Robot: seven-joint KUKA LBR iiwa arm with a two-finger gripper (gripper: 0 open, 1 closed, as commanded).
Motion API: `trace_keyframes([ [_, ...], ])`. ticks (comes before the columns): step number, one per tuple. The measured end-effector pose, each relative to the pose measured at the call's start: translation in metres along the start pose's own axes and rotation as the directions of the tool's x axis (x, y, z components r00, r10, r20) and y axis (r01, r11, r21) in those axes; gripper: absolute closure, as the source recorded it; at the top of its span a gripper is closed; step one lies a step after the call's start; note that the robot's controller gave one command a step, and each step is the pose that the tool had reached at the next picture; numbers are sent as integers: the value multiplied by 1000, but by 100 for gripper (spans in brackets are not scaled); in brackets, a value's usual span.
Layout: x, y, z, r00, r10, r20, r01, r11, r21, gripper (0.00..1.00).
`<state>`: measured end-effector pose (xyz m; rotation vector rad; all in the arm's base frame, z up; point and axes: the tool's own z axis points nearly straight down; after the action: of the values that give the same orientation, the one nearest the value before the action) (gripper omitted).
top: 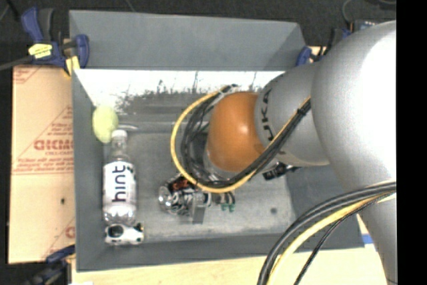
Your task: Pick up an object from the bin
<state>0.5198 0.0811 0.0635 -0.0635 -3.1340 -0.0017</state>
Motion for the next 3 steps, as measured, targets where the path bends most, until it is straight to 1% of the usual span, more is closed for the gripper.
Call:
trace_keyframes([
  [2, 0, 0, -5, 1000, 12, 2, -12, 1000, -1, 100],
  [3, 0, 0, -15, 1000, 11, 1, -11, 1000, -1, 100],
])
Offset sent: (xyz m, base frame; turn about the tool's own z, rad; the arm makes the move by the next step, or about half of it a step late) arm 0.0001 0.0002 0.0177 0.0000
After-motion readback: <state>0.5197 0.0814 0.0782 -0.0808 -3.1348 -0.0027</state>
